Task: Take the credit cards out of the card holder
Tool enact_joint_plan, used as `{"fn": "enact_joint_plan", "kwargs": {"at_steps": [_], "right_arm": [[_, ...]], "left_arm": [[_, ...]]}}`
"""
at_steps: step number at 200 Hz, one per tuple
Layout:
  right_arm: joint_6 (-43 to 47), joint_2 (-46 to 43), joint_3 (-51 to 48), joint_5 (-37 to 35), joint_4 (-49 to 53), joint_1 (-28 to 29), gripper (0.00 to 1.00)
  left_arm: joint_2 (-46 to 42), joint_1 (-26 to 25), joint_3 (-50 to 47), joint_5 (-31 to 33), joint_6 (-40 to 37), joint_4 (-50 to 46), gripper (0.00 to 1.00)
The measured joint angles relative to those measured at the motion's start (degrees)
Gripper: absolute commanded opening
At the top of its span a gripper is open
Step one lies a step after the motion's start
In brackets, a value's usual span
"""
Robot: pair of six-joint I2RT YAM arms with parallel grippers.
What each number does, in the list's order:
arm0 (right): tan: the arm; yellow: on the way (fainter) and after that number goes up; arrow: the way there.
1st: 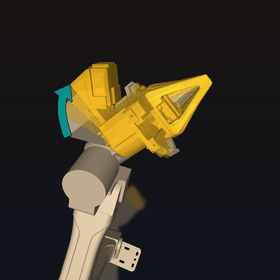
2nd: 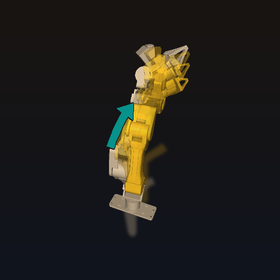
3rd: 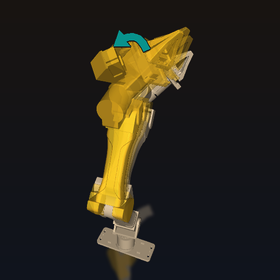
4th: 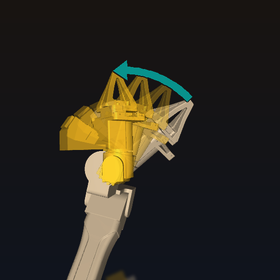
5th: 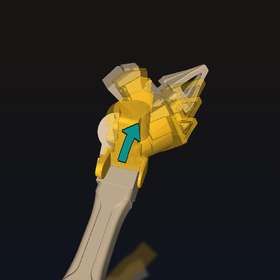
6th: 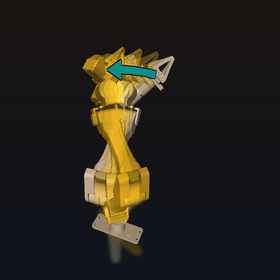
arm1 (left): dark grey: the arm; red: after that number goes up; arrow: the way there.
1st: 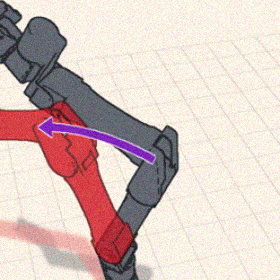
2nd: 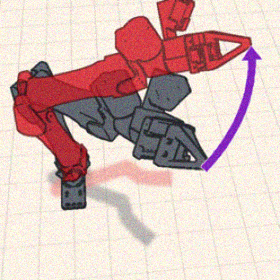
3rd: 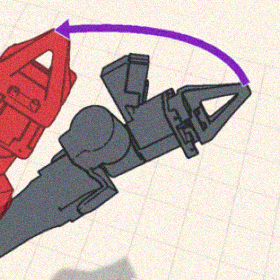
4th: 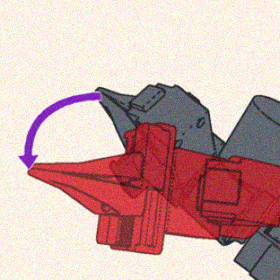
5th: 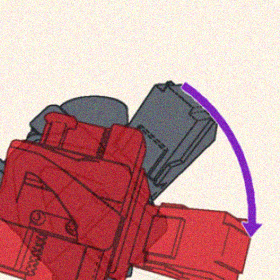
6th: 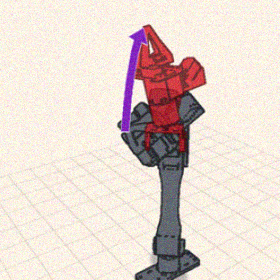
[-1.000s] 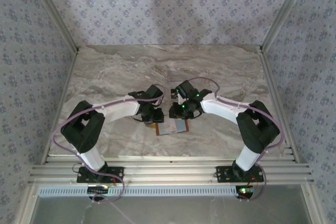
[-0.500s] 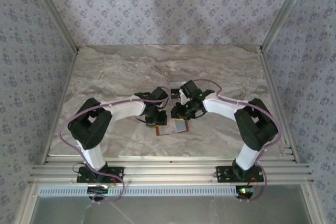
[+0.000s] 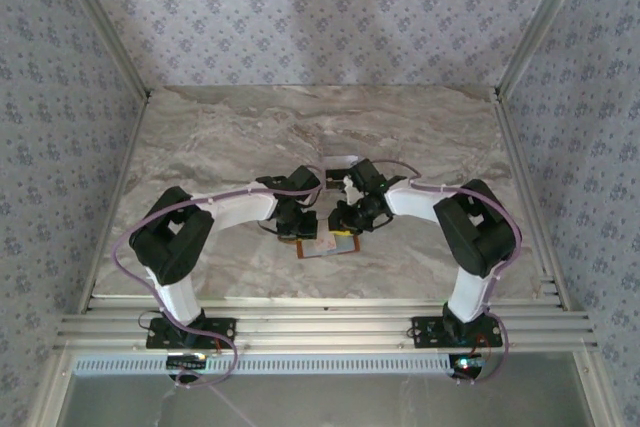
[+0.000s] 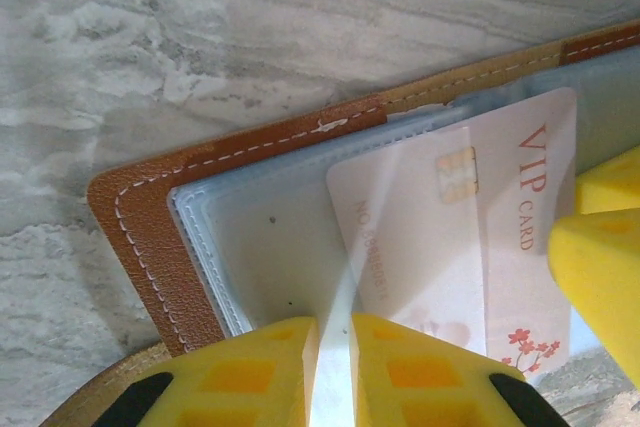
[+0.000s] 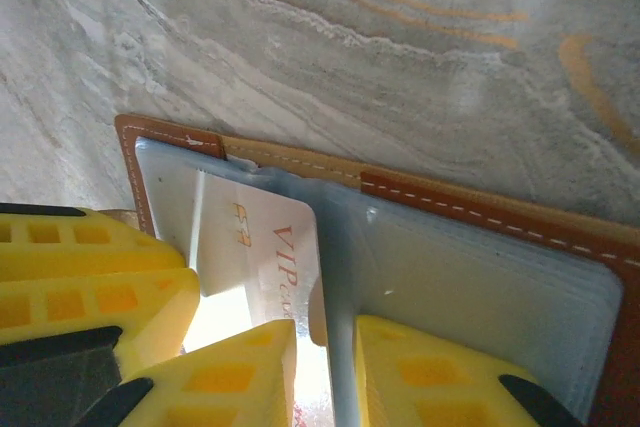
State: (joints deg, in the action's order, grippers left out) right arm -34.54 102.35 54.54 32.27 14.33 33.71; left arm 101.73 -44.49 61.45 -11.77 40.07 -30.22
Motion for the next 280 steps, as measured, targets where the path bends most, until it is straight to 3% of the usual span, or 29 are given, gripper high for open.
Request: {"fn": "enact_joint_plan", "kwargs": {"at_steps": [81,132,195,280], "right_arm": [[-1.51,0.00,-3.82,8.07,-9.07,-1.70,0.18],[-2.12,0.20,-3.93,9.33,-10.01,-2.10,0.06],[-0.22,-3.17,-5.42,8.00,-6.95,-4.42,0.00],[4.66,-14.27,-6.36,2.40,2.54,-6.84,0.00]], "left_arm": [[0.44,-0.02,0.70,0.22,-0.17,-0.90,0.18],[0.44,-0.04,0.76,0.42,-0.17,-1.09,0.18],[0.37,-0.04,0.76,0.85,-1.11,-1.27,0.18],[-0.48,-0.15,1.05,2.49,-4.48,-2.82,0.20]]}}
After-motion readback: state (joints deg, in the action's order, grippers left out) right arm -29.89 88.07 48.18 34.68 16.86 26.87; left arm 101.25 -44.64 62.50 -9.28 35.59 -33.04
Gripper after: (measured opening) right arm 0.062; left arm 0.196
